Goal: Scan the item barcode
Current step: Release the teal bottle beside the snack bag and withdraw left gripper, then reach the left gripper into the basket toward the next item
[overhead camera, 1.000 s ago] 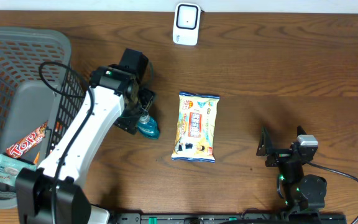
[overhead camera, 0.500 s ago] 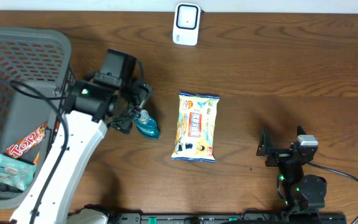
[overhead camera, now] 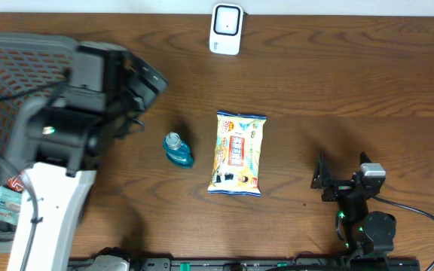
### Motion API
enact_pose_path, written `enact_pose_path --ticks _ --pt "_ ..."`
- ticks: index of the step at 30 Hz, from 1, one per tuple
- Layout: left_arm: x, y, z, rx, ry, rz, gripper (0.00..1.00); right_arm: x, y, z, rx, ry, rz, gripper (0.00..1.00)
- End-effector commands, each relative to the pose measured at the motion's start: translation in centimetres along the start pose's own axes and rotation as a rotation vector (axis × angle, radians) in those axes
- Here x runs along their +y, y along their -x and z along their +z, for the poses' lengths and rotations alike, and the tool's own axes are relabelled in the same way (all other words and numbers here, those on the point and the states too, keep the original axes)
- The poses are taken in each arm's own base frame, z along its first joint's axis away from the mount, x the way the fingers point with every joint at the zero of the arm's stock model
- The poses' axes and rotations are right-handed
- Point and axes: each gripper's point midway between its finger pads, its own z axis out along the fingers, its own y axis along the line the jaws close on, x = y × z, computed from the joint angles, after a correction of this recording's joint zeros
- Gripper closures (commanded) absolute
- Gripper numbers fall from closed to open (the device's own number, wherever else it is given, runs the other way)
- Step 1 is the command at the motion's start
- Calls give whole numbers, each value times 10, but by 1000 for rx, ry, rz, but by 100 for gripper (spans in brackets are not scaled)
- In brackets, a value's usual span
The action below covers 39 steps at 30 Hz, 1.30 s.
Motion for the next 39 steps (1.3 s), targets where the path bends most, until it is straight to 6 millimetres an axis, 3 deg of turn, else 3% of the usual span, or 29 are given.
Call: enact_pose_path --ticks 1,3,6,9,12,13,18,20,23,27,33,39 --pt "3 58 -47 -230 18 45 2 0 -2 0 5 -2 -16 1" --pt "24 91 -72 -360 90 -21 2 0 -2 0 5 -2 -15 1" --pt "62 118 -93 -467 205 -146 2 0 -2 0 5 -2 -15 1" --pt "118 126 -102 -486 364 -337 2 0 -2 0 5 -2 -15 1" --pt "174 120 -106 -443 544 -503 2 0 -2 0 5 -2 -15 1" --pt "198 115 -101 -385 621 -572 2 0 -2 0 5 -2 -15 1" --pt "254 94 -79 -198 811 -714 2 0 -2 0 5 -2 -16 1" --pt "271 87 -60 -110 848 -719 2 0 -2 0 5 -2 -15 1" --pt "296 66 -8 74 806 -680 2 0 -2 0 5 -2 -15 1" --pt "328 36 27 158 816 -663 2 0 -2 0 5 -2 -16 1" --pt "355 35 65 130 774 -519 2 0 -2 0 5 -2 -15 1" --pt "372 38 64 83 850 -491 2 0 -2 0 5 -2 -15 1"
